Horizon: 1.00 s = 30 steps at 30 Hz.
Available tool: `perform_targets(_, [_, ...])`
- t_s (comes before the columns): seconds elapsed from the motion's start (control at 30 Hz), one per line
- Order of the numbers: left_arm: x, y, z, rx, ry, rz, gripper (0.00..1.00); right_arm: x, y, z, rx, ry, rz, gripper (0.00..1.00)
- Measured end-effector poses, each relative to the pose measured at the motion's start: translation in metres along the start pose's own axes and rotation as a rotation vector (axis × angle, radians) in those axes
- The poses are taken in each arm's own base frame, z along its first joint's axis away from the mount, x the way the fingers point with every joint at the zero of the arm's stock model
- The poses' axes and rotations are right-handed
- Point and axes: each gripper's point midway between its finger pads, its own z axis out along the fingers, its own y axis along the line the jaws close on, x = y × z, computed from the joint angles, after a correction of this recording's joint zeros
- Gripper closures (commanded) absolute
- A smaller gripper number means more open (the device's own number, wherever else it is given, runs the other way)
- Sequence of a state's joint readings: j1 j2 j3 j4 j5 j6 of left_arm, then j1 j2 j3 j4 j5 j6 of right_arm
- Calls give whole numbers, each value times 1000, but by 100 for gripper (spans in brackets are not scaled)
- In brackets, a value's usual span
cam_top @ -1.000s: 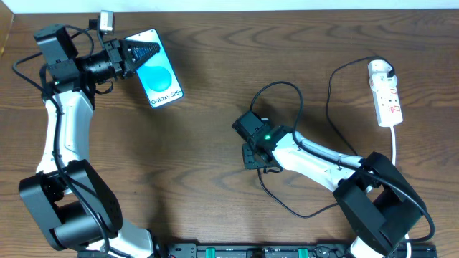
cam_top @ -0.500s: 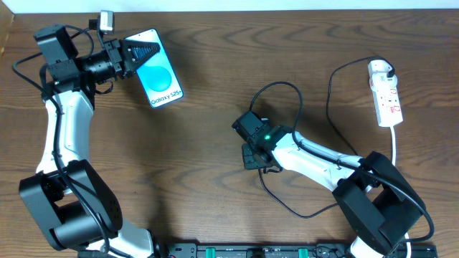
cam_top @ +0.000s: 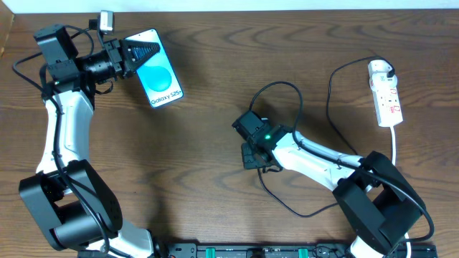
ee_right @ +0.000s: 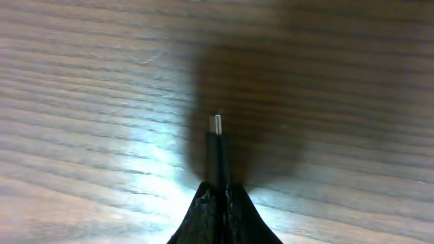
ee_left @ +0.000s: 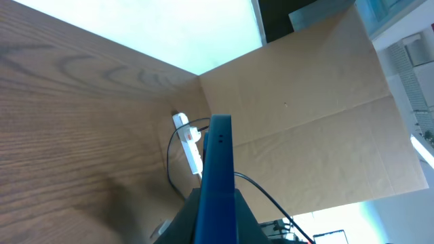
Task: Plug charger to phone and switch on socket
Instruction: 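Close the right gripper on the cable plug, then lift the cable plug and carry it left toward the phone's bottom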
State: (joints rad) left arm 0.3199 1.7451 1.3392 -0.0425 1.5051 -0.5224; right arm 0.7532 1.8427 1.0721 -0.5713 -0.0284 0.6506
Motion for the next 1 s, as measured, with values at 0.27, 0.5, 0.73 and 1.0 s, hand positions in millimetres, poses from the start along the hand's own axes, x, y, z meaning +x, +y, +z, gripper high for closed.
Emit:
perform_targets(0.27, [0, 0, 0, 0, 0, 0, 92, -28, 39, -14, -346, 25, 56, 99])
perform_targets(0.5, [0, 0, 0, 0, 0, -2, 93, -49, 80, -57, -760, 36, -43, 99])
perform_targets(0.73, [-2, 2, 0, -13, -10, -18, 93, -65, 107, -100, -1019, -48, -200, 99])
perform_targets(1.0, [-23, -9, 0, -12, -57, 52, 93, -78, 123, -130, -1149, -137, -290, 99])
